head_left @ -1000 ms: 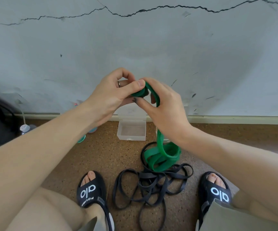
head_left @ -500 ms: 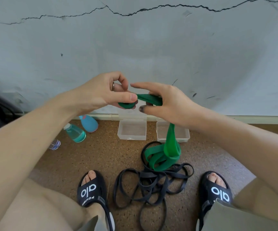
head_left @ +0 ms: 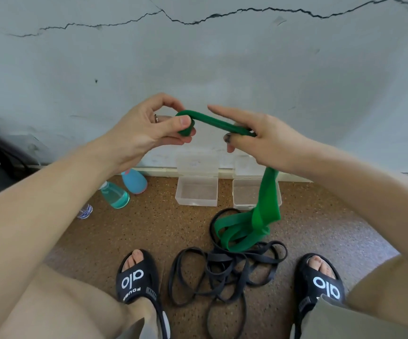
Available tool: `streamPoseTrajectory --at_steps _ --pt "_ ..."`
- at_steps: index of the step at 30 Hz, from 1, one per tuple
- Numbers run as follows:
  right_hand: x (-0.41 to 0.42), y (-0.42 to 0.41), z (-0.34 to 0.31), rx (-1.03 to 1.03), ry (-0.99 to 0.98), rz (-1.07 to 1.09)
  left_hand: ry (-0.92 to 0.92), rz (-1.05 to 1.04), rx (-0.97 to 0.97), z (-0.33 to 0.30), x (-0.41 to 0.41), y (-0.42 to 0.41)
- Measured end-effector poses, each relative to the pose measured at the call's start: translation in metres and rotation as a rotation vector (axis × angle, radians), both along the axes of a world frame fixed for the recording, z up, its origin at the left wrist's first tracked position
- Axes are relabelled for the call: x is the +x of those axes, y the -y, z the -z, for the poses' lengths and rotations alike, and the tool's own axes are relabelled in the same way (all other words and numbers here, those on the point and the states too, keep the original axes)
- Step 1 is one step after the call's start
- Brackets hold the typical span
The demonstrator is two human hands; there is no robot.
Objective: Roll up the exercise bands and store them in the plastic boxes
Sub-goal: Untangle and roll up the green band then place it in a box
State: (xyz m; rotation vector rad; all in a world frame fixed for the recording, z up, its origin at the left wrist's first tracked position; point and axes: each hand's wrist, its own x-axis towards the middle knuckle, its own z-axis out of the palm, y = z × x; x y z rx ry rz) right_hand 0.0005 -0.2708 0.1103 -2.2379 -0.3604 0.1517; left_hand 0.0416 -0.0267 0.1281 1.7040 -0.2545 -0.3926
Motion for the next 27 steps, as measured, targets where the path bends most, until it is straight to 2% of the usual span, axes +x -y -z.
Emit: streamPoseTrajectory --at_steps 11,15,20,27 --pt "-0.021 -0.04 0.032 0.286 0.008 0.133 0.032 -0.166 -0.098 0.01 -0.002 0.022" --pt "-0.028 -0.056 0.043 0.359 -0.003 0.189 -0.038 -0.27 -0.211 0.021 -0.008 0.041" --pt "-0.028 -0.064 0.05 0.283 0.167 0.336 -0.075 -0.322 -0.288 0.022 -0.012 0.052" --pt "-0.018 -0.07 0.041 0.326 0.361 0.515 -0.043 -0.284 -0.256 0.023 -0.018 0.064"
